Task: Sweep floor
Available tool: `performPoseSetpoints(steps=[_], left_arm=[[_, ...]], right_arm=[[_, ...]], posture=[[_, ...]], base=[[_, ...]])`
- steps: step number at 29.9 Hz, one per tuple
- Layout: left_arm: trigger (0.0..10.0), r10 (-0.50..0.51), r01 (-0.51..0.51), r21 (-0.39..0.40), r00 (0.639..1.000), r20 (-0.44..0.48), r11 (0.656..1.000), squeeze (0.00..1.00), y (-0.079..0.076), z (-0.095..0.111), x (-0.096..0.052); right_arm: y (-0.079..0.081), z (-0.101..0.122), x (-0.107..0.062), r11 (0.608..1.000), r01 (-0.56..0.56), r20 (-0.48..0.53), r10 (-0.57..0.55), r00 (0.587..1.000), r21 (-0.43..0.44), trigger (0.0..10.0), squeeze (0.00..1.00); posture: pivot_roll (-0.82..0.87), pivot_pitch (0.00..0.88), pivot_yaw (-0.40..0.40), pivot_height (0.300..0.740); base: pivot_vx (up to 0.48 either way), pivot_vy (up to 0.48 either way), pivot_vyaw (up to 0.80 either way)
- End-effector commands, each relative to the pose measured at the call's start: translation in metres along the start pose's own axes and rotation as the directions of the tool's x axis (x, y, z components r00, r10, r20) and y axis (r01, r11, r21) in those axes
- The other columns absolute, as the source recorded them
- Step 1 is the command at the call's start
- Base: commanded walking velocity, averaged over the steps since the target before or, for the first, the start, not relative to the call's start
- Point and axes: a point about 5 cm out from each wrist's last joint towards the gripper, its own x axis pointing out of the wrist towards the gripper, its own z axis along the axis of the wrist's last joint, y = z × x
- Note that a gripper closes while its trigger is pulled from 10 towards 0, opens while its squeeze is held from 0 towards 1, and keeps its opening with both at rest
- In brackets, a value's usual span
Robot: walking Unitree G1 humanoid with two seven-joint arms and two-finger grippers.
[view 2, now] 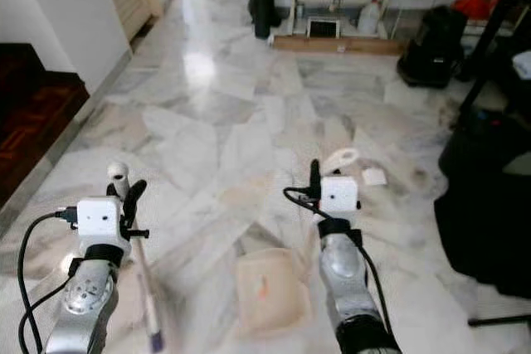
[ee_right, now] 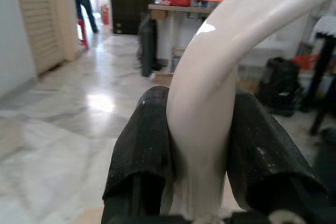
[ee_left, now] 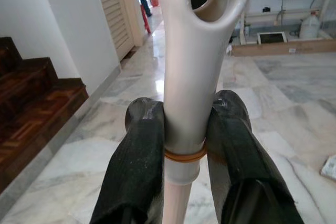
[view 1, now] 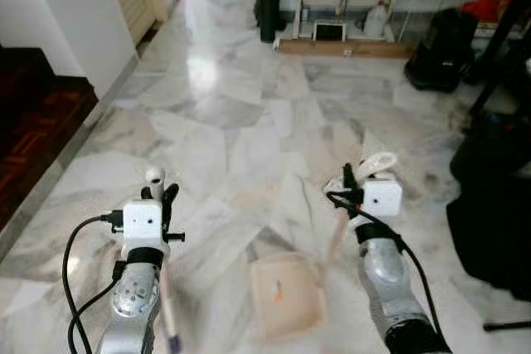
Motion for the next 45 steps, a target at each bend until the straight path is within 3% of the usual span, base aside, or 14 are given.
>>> performPoseSetpoints(steps=[1,45], left_arm=[[10.0,0.0,0.0,0.009,0.999,0.034,1.0,0.0,0.001,0.0068,0.0017],[10.0,-0.003,0.002,0.01,1.0,0.031,1.0,0.0,0.0006,0.0065,0.0006]], right_arm=[[0.0086,0.0096,0.004,1.0,-0.017,0.044,0.016,0.999,0.024,10.0,0.0],[0.0096,0.0104,0.0047,0.999,-0.022,0.041,0.02,0.999,0.043,10.0,0.0]], posture=[[0.09,0.092,-0.008,0.74],[0.09,0.102,-0.011,0.74]], base=[[0.307,0.0,0.0],[0.307,0.0,0.0]])
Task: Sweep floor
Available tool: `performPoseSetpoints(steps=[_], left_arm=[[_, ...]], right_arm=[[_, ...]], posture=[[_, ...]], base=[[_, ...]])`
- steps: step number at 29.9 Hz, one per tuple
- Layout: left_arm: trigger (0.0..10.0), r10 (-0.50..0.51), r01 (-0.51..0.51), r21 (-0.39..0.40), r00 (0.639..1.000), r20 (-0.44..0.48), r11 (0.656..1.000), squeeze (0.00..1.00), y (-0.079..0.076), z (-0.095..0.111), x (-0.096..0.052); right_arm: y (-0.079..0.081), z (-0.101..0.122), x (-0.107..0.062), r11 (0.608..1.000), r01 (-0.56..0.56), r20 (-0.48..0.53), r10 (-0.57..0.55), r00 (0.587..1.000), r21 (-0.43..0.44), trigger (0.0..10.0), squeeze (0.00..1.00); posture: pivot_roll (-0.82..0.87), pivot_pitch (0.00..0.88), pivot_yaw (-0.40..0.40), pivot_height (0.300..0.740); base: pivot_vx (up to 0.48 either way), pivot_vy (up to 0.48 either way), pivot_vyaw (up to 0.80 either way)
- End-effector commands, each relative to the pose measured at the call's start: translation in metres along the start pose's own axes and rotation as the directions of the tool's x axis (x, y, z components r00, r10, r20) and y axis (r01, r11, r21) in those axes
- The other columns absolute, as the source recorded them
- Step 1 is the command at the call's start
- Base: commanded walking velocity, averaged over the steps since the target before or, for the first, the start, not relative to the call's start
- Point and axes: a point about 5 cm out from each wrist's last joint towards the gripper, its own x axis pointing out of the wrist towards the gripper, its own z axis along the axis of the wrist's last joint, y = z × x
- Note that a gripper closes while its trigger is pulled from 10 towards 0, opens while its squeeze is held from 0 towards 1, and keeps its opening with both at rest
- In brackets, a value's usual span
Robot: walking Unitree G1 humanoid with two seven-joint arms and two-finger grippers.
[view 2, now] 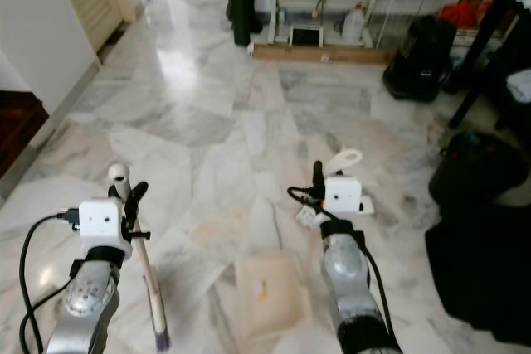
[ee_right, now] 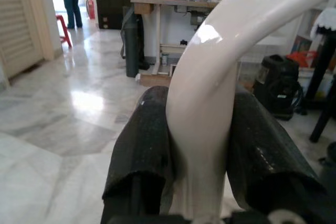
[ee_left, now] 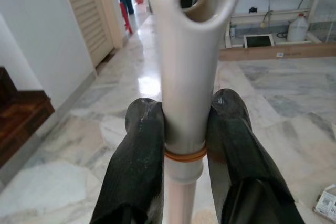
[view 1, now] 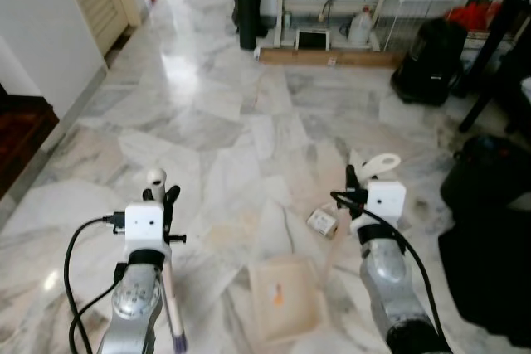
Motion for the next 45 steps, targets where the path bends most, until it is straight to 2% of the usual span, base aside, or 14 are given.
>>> performPoseSetpoints(steps=[1,21,37,45], left_arm=[[10.0,0.006,-0.007,0.013,0.999,0.034,1.0,0.0,0.003,0.007,0.002],[10.0,0.003,-0.003,0.012,0.999,0.038,1.0,0.0,0.002,0.007,0.002],[10.0,-0.006,0.006,0.012,0.999,0.037,1.0,0.0,0.001,0.007,0.001],[10.0,-0.007,0.006,0.012,0.999,0.036,1.0,0.0,0.001,0.007,0.002]], right_arm=[[0.006,0.011,0.004,1.0,-0.012,0.052,0.011,0.999,0.018,10.0,0.0],[0.006,0.014,0.006,1.0,-0.011,0.065,0.01,0.998,0.023,10.0,0.0],[0.003,0.05,0.019,1.0,0.004,0.211,-0.009,0.977,0.024,10.0,0.0],[0.002,0.054,0.02,0.999,0.011,0.218,-0.019,0.976,0.035,10.0,0.0]], posture=[[0.09,0.101,-0.012,0.74],[0.09,0.089,-0.008,0.74],[0.09,0.072,-0.005,0.74],[0.09,0.075,-0.004,0.74]], base=[[0.311,0.0,0.0],[0.307,0.0,0.0],[0.308,0.0,0.0],[0.307,0.0,0.0]])
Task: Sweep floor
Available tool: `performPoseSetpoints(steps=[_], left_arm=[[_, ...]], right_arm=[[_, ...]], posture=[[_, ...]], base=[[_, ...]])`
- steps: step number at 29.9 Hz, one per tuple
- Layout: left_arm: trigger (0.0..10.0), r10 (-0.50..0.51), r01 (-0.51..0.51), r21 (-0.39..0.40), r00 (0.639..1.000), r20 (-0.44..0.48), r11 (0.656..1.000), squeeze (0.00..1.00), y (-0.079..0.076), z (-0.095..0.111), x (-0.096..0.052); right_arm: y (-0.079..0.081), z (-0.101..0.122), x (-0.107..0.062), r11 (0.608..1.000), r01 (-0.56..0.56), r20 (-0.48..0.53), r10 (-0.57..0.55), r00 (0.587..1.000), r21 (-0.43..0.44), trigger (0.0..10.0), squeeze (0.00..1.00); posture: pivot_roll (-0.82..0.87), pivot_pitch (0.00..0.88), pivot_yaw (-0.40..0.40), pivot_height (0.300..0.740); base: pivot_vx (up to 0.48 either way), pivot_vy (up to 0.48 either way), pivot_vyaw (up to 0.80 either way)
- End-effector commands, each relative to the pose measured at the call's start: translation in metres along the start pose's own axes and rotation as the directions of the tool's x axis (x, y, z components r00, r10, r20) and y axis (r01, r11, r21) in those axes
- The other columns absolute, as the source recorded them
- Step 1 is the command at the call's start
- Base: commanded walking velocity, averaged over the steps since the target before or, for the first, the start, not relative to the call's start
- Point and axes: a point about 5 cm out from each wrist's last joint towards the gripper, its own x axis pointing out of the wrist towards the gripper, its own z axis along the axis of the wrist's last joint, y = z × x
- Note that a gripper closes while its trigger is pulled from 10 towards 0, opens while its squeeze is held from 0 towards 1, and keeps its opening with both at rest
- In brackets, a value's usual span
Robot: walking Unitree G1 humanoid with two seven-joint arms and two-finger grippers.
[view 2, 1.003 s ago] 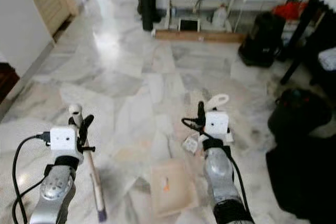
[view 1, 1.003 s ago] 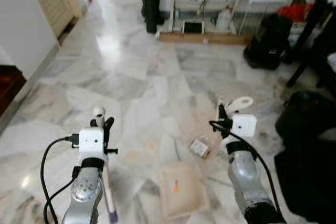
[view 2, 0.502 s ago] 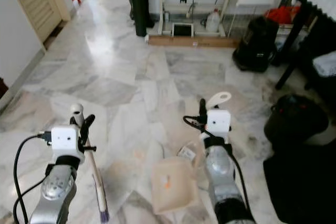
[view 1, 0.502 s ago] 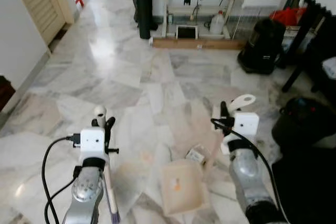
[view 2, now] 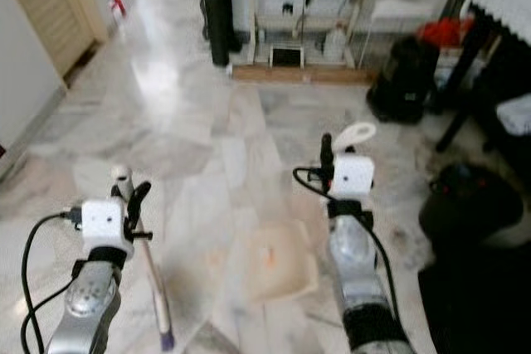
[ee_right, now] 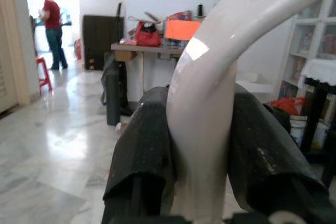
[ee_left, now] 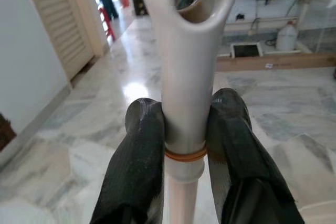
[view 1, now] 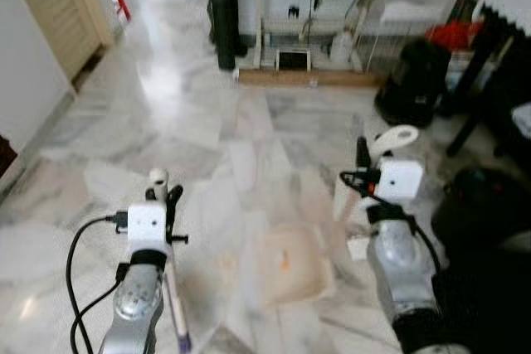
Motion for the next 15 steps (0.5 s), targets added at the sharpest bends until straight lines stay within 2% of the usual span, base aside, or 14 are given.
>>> performPoseSetpoints(steps=[1,5,15], left_arm=[[10.0,-0.004,0.003,0.007,0.999,0.046,1.0,0.0,-0.0001,0.0093,0.0036],[10.0,-0.004,0.004,0.008,0.999,0.046,1.0,0.0,-0.0003,0.0093,0.0036],[10.0,-0.004,0.004,0.008,0.999,0.044,1.0,0.0,-0.0001,0.009,0.0034]], right_arm=[[0.0044,0.0119,0.0047,0.999,0.001,0.052,-0.003,0.999,0.041,10.0,0.0],[0.0051,0.0123,0.0039,0.999,-0.003,0.054,0.001,0.999,0.047,10.0,0.0],[0.0064,0.013,0.0031,0.999,-0.008,0.055,0.006,0.998,0.043,10.0,0.0]], posture=[[0.09,0.075,-0.004,0.74],[0.09,0.075,-0.004,0.74],[0.09,0.075,-0.005,0.74]], base=[[0.307,0.0,-0.55],[0.306,0.0,-0.8],[0.306,0.0,0.0]])
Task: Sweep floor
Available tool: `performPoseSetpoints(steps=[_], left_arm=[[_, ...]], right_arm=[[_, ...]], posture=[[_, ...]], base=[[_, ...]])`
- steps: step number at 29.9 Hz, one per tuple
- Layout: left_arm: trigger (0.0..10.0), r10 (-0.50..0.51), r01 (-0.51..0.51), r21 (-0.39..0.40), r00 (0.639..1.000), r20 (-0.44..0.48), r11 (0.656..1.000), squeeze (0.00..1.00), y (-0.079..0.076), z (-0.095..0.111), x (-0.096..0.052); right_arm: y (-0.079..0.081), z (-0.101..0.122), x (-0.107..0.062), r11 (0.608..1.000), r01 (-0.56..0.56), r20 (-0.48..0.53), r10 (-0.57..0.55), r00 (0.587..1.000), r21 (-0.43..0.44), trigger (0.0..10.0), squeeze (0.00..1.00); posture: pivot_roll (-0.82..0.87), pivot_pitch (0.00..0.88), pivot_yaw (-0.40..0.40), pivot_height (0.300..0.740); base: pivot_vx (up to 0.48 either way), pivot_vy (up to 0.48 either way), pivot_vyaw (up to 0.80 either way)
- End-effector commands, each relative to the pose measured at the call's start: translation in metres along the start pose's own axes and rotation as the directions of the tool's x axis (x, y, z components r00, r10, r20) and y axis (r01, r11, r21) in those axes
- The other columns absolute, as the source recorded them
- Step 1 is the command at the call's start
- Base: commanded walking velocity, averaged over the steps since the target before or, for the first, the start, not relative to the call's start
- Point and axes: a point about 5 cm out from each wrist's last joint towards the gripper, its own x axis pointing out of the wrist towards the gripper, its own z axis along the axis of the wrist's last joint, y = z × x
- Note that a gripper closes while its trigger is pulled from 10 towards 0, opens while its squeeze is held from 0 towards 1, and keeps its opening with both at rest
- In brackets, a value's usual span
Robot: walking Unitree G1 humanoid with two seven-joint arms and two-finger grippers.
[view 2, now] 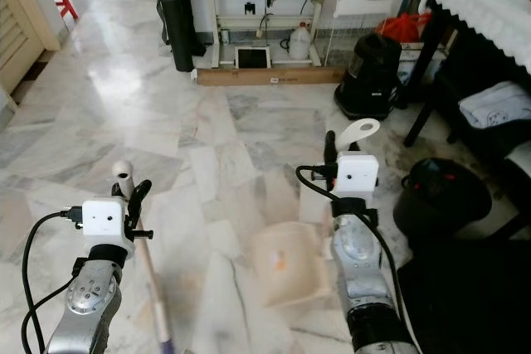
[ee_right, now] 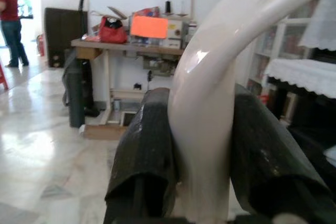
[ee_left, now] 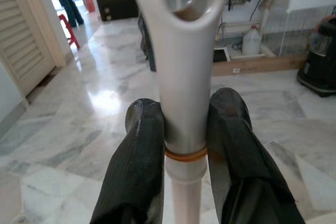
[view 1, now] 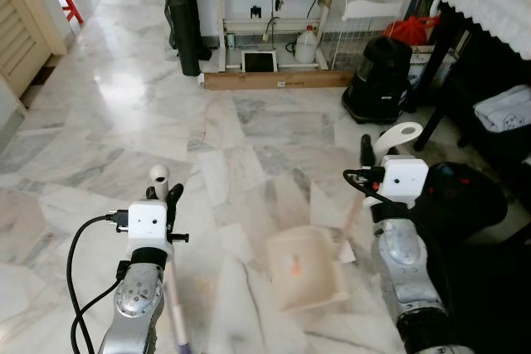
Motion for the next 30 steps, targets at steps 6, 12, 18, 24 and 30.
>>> performPoseSetpoints(steps=[6,12,18,24,30], left_arm=[[10.0,-0.009,0.009,0.009,0.999,0.048,1.0,0.0,-0.0019,0.0098,0.003],[10.0,-0.01,0.009,0.008,0.999,0.048,1.0,0.0,-0.0019,0.0097,0.0026],[10.0,-0.009,0.008,0.009,0.999,0.048,1.0,0.0,-0.0019,0.0099,0.0026],[10.0,-0.009,0.008,0.009,0.999,0.048,1.0,0.0,-0.0019,0.01,0.0026],[10.0,-0.016,0.016,0.0,0.999,0.051,1.0,0.0,-0.0024,0.01,0.0023]], right_arm=[[0.0043,0.01,0.0033,0.998,0.005,0.04,-0.007,0.999,0.058,10.0,0.0],[0.0053,0.0095,0.0029,0.998,0.003,0.036,-0.005,0.999,0.06,10.0,0.0],[0.0052,0.0098,0.0026,0.998,0.002,0.039,-0.004,0.999,0.055,10.0,0.0],[0.0049,0.0088,0.0021,0.999,0.002,0.032,-0.004,0.999,0.053,10.0,0.0],[0.0032,0.0055,0.0003,0.999,0.013,0.018,-0.014,1.0,0.049,10.0,0.0]], posture=[[0.09,0.076,-0.005,0.74],[0.09,0.076,-0.006,0.74],[0.09,0.076,-0.006,0.74],[0.09,0.076,-0.006,0.74],[0.09,0.078,-0.004,0.74]], base=[[0.307,0.0,0.0],[0.304,0.0,-0.67],[0.299,0.0,0.0],[0.298,0.0,0.0],[0.147,0.0,0.0]])
